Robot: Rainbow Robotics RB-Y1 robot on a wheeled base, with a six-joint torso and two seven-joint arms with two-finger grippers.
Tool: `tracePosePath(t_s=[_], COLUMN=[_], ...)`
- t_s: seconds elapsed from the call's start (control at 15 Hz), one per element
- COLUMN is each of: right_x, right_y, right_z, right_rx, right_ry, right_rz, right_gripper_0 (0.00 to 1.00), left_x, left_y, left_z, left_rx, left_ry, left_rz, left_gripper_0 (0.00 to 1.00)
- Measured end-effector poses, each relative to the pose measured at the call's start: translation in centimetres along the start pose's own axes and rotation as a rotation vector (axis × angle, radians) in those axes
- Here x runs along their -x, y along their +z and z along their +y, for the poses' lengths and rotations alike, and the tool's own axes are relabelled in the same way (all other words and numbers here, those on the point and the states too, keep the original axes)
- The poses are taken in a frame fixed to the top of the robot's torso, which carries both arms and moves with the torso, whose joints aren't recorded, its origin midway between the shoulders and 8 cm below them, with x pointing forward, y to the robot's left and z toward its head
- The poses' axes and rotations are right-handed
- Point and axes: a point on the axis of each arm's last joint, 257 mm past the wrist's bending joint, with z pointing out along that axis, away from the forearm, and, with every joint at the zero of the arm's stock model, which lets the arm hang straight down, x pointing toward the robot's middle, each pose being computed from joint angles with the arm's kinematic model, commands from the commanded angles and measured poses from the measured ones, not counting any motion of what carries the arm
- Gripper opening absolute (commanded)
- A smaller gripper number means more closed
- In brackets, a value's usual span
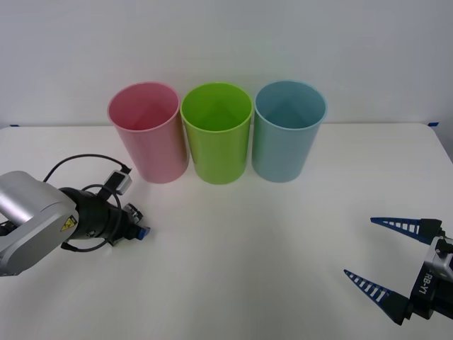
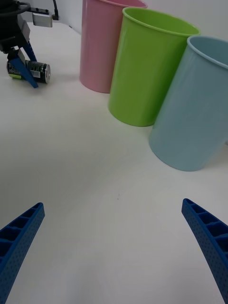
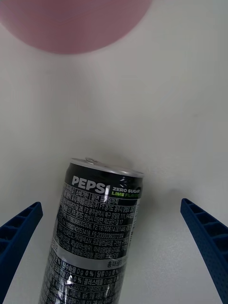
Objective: Put cans in the blue bin and PET bottles in the pink bin and trash in the green bin.
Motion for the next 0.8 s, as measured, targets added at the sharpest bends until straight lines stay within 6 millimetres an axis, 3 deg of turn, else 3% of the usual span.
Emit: tracePosePath(t_s=[0.73, 0.8], right_x=[0.0, 0.0], right_y=[0.0, 0.0], right_z=[0.0, 0.0], right_rx=[0.000, 0.000], right_ry=[0.000, 0.000], right_rz=[0.000, 0.000], right_gripper_0=[1.00, 1.00], left_x=[-0.5, -0.5], left_y=[1.6, 1.7], left_z=[0.6, 0.6], left_rx=[0.020, 0.022], left_ry=[-0.034, -0.034], left_rz=[0.024, 0.024], left_gripper_0=[1.00, 0.85])
